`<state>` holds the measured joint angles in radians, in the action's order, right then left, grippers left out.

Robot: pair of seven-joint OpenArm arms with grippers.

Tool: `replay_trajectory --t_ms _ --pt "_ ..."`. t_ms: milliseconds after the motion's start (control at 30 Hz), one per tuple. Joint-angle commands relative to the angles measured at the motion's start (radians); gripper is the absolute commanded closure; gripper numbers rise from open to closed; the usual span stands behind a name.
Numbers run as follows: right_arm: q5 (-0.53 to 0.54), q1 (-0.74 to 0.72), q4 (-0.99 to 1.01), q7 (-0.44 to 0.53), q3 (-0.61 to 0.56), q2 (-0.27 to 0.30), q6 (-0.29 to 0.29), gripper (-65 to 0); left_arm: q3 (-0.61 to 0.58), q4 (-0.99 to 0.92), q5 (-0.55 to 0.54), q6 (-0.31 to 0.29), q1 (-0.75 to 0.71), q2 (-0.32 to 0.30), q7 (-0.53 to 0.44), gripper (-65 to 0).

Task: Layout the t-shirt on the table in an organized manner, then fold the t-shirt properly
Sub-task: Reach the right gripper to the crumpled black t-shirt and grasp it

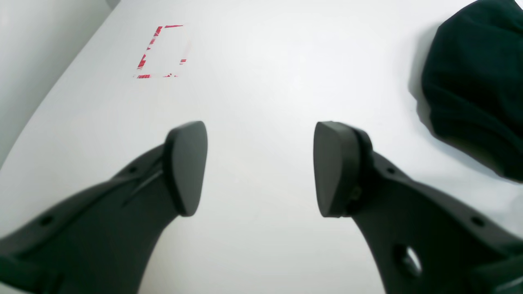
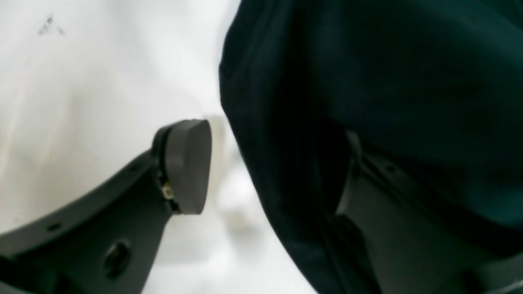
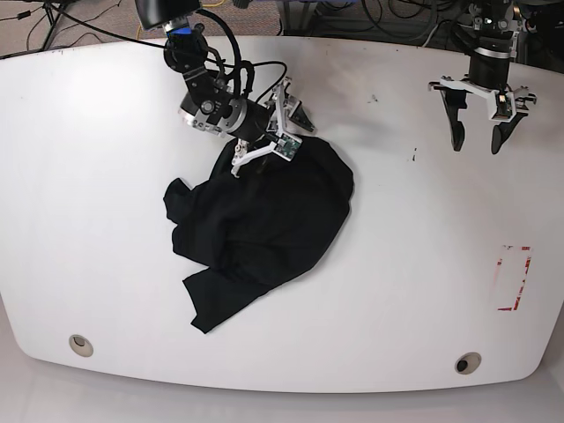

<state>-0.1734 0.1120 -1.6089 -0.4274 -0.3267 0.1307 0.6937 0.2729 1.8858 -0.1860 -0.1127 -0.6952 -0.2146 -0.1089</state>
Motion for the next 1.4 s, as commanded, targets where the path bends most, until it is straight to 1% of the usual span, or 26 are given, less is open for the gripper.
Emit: replay_trajectory --t_ms 0,200,367,433,467,533,633,700,733,900,967,1200,1367 --pt "0.016 -0.031 0.015 0.019 -0.019 -0.003 -0.004 -38.7 0.006 0.016 -0.002 0.005 -0.004 -0.009 -0.03 -38.8" --pt "0.015 -0.073 0.108 0.032 -0.044 -0.006 -0.006 -38.5 0.006 0.016 -0.002 0.005 -0.004 -0.009 -0.03 -38.8" --pt "0.015 -0.076 0.158 0.103 -0.038 -0.009 -0.009 -38.4 0.006 0.016 -0.002 0.005 -0.004 -0.009 -0.028 -38.8" --pt "0.015 -0.076 0.17 0.118 -0.038 -0.009 -0.019 -36.8 0.006 0.016 -0.002 0.005 -0.004 -0.009 -0.028 -38.8" --pt "0.015 -0.076 0.175 0.121 -0.038 -0.009 -0.03 -34.7 0.006 0.014 -0.002 0.005 -0.004 -0.009 -0.028 -38.8" --pt "0.015 -0.076 0.184 0.123 -0.038 -0.009 -0.055 -28.5 0.006 0.014 -0.002 0.005 -0.004 -0.009 -0.028 -38.8" --pt "0.015 -0.076 0.187 0.124 -0.041 -0.009 -0.082 -14.9 0.006 0.014 -0.002 0.005 -0.004 -0.01 -0.028 -38.8" --pt "0.015 -0.076 0.18 0.124 -0.042 -0.009 -0.095 -4.0 0.006 0.014 -0.002 0.005 -0.004 -0.01 -0.028 -38.8" --pt "0.015 -0.076 0.178 0.124 -0.042 -0.009 -0.101 -0.3 0.006 0.014 -0.002 0.005 -0.004 -0.01 -0.028 -38.8" --pt "0.015 -0.07 0.106 0.124 -0.038 -0.004 -0.133 -1.1 0.006 0.014 -0.002 0.005 -0.002 -0.01 -0.027 -38.8" --pt "0.015 -0.065 0.077 0.124 -0.038 -0.004 -0.134 0.0 0.004 0.014 -0.002 0.005 -0.002 -0.01 -0.027 -38.8" --pt "0.015 -0.065 -0.098 0.121 -0.036 -0.003 -0.134 0.0 -0.013 0.014 -0.002 0.003 -0.002 -0.009 -0.027 -38.8" --pt "0.015 -0.127 -0.207 0.115 -0.036 -0.007 -0.134 0.0 -0.054 0.013 -0.002 0.003 -0.002 -0.013 -0.027 -38.8"
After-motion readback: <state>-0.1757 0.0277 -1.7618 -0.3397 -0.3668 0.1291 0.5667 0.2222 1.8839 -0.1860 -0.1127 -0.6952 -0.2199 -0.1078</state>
